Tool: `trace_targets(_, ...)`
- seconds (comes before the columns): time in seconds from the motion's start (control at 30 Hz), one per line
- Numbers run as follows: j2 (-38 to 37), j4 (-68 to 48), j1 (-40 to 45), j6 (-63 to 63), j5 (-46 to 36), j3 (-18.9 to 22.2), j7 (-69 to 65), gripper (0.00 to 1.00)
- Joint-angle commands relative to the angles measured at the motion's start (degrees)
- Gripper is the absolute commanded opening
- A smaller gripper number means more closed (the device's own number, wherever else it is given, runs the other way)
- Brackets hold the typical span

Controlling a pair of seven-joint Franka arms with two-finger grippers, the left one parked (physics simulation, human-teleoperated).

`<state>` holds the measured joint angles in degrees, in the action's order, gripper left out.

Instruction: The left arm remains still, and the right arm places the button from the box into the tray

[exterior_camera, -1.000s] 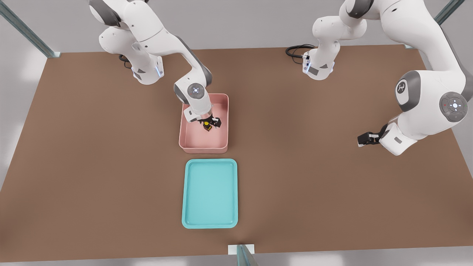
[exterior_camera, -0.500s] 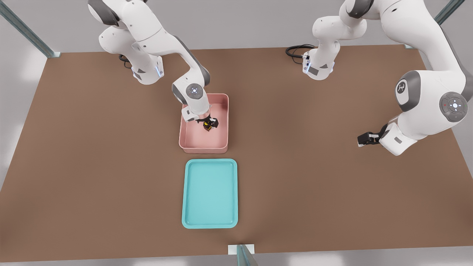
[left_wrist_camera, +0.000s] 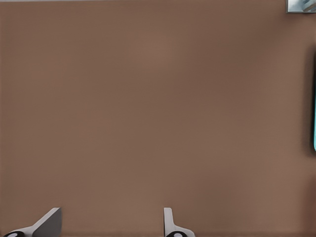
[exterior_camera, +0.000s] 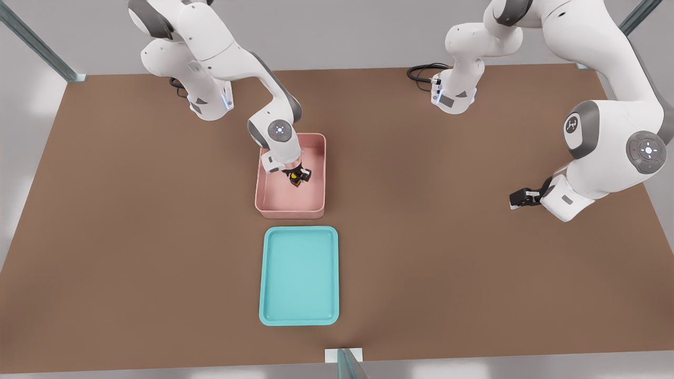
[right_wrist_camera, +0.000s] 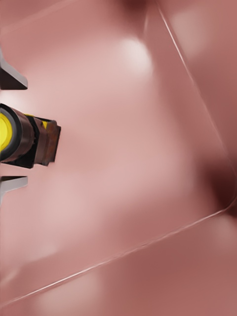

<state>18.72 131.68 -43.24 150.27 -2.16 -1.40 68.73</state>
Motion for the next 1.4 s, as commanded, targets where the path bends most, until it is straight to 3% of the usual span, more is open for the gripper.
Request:
trace_targets(0.0,0.0,0.0,0.0,0.2,0.0,0.0,1.5,0.69)
trace_targets(0.23,-0.1,0.0,0.1,0.1,0.0,0.1,1.5,0.48)
trace_targets(0.4,-0.3,0.0,0.2,-0.2,0.0,0.1,1.5,0.41)
trace_targets(0.73,-9.0,-2.7,0.7,-8.3,0.0,0.7,1.1,0.41)
trace_targets(0.9,-9.2,-11.4,2.5,-16.6,0.5,2.1,0.6,0.41)
trace_targets(1.37,12.2,-47.0,10.6,-29.3,0.7,2.5,-0.3,0.41)
